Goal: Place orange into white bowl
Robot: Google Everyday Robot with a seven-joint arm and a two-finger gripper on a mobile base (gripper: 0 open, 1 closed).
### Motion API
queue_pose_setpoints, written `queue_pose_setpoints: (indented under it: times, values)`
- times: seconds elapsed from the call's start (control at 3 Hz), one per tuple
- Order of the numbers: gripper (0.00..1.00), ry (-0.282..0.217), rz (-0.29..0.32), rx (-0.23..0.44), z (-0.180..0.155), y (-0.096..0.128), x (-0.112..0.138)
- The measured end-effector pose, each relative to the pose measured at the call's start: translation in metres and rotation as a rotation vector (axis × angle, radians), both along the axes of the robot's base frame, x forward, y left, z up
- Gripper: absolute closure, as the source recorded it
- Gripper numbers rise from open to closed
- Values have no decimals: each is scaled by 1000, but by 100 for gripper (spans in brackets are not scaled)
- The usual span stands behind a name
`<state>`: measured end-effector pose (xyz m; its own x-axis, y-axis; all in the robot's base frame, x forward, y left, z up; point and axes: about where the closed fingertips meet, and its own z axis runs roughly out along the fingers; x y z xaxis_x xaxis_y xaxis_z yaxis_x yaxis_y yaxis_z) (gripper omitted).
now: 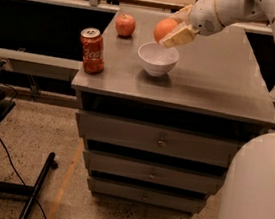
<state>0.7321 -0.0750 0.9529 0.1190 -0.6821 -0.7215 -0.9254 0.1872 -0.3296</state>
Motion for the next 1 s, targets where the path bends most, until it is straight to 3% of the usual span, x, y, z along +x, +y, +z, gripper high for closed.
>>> queue_pose_setpoints:
  times: [0.33,1.0]
  values:
    - [0,4,4,0,-2,3,1]
    - [0,22,46,0,0,0,-2]
